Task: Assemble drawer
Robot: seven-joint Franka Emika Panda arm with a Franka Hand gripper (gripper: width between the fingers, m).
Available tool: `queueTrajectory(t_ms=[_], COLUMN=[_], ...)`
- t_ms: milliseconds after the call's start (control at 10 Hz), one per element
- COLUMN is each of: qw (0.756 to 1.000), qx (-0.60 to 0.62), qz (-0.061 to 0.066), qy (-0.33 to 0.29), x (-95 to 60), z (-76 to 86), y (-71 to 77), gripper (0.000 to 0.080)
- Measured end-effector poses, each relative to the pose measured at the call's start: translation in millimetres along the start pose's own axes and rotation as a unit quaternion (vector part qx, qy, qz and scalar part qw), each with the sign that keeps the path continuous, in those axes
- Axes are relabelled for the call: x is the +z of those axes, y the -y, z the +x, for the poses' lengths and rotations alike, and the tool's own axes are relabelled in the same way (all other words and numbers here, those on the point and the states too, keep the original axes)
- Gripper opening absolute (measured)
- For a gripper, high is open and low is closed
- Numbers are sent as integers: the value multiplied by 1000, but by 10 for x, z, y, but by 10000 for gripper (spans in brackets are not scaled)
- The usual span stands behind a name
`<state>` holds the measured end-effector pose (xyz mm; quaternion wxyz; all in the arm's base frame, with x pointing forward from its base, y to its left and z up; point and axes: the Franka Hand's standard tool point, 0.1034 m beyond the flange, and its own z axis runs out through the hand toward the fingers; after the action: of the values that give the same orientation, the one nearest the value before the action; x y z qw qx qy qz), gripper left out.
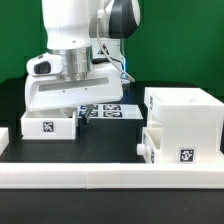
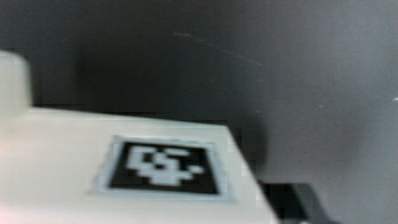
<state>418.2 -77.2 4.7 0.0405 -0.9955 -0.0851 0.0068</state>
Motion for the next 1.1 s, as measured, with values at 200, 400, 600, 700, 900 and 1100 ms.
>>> queueTrajectory(t_ms=[200, 400, 600, 700, 900, 1100], qw=[1000, 1000, 1000, 1000, 998, 993], qx=[-2, -3, -12, -23, -61, -122], qz=[-3, -4, -3, -3, -2, 3], qy=[-6, -8, -9, -8, -5, -3], x=[-14, -38, -156, -268, -496, -639], z=[25, 68, 210, 325, 575, 838], y=[-6, 47, 276, 423, 547, 524], gripper=[45, 45, 44, 44, 44, 44])
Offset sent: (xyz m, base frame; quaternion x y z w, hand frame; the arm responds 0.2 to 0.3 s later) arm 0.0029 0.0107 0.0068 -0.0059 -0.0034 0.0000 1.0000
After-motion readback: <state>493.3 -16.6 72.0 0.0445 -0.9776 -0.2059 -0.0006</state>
